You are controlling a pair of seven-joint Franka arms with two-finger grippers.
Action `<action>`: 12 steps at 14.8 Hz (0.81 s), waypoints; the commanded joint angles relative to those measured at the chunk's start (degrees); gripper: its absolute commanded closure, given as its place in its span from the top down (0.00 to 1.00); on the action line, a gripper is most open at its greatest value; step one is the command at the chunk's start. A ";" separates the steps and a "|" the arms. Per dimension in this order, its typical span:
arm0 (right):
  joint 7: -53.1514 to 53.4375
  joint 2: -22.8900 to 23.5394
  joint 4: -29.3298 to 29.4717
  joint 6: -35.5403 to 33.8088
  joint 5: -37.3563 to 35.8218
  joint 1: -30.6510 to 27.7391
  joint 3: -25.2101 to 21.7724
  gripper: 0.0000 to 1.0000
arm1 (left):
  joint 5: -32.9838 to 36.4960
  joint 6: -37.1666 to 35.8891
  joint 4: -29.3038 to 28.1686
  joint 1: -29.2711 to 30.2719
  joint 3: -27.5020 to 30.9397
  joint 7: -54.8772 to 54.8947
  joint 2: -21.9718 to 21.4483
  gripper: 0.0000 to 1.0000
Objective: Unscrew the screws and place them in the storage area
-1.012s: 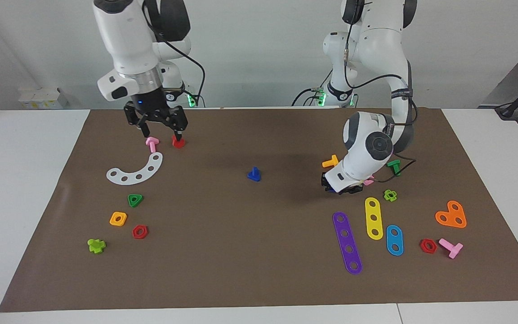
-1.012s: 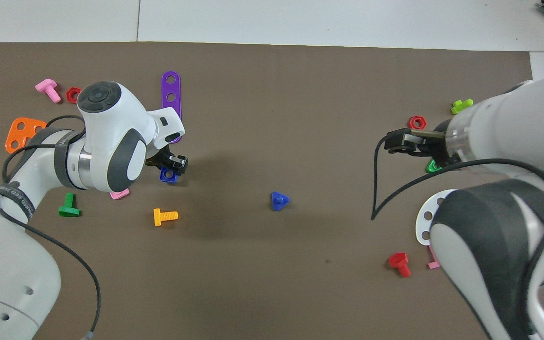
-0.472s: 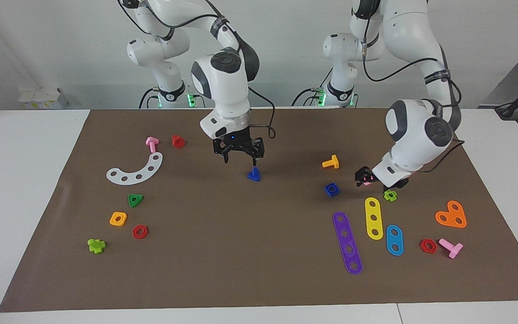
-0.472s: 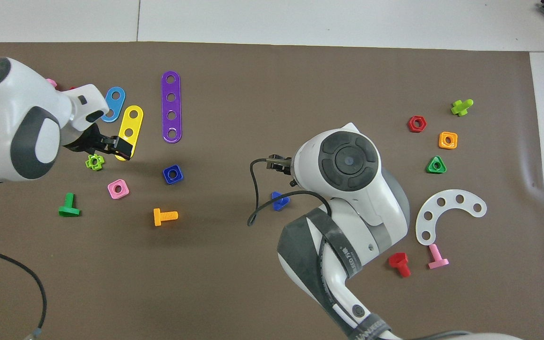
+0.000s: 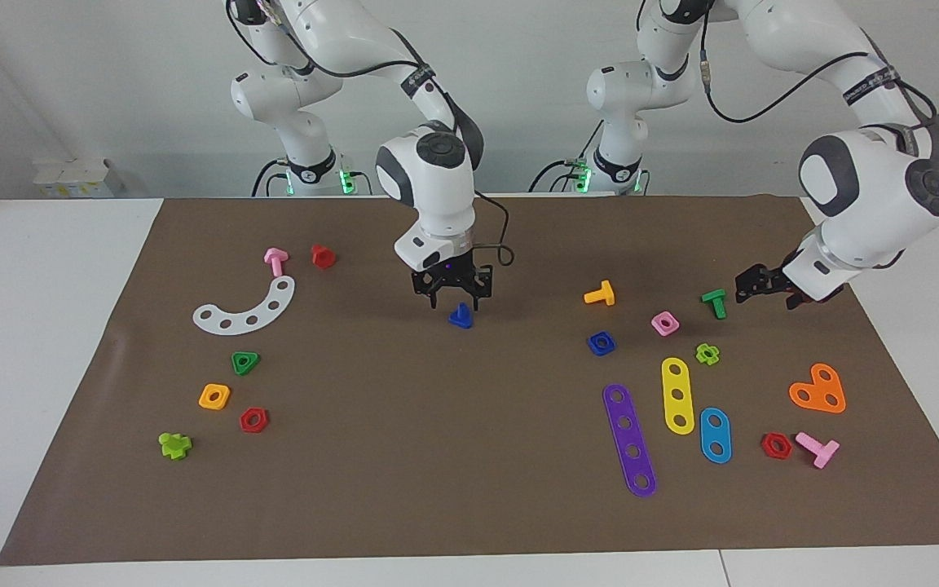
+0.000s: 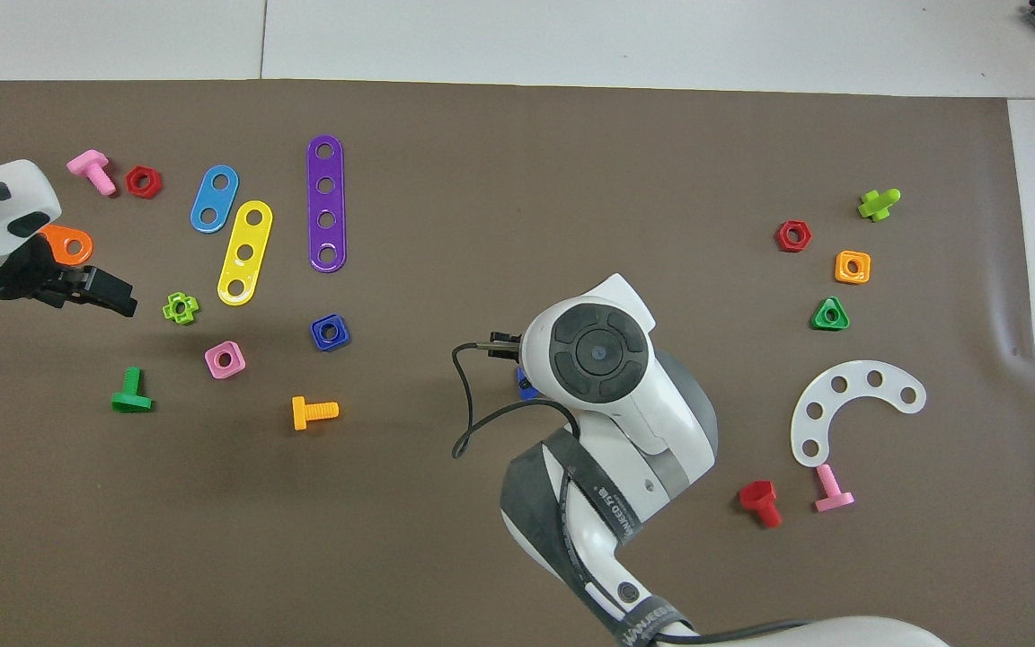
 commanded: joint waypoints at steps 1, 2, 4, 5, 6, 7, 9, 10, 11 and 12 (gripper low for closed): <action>1.84 1.69 -1.67 3.10 -2.61 2.06 -0.20 0.71 | 2.38 -10.78 9.19 -0.48 -0.18 -2.43 -0.17 1.00; 2.80 2.31 -1.67 3.80 -3.23 2.41 -0.20 0.71 | 2.73 -14.39 11.57 -1.00 -0.18 -3.31 -0.17 1.00; 3.33 2.49 -1.85 3.81 -3.50 2.94 -0.20 0.69 | 3.78 -19.68 13.96 -1.53 -0.71 -4.54 -0.43 1.00; 3.33 2.49 -2.28 3.89 -3.67 3.29 -0.20 0.68 | 3.87 -21.96 15.54 -2.31 -0.71 -6.03 -0.70 1.00; 3.42 2.58 -2.63 3.98 -4.28 3.56 -0.20 0.64 | 3.78 -23.81 17.47 -2.67 -0.71 -7.18 -1.13 1.00; 3.42 2.58 -2.90 3.90 -4.90 3.73 -0.20 0.58 | 3.87 -25.22 18.88 -2.85 -0.88 -7.45 -1.23 1.00; 3.42 2.66 -2.90 3.90 -5.26 3.74 -0.20 0.43 | 3.52 -27.60 21.25 -3.90 -0.89 -7.54 -1.75 1.00; 3.51 2.66 -2.81 3.90 -5.34 3.82 -0.29 0.37 | 3.17 -28.74 22.13 -4.16 -0.97 -7.54 -2.19 1.00; 3.51 2.66 -2.73 3.98 -5.95 3.74 -0.29 0.33 | 3.08 -29.01 22.32 -5.47 -0.89 -7.45 -3.24 1.00; 4.03 2.75 -2.73 3.98 -6.74 3.73 -0.29 0.30 | 2.82 -29.01 22.15 -6.01 -0.97 -7.54 -4.99 1.00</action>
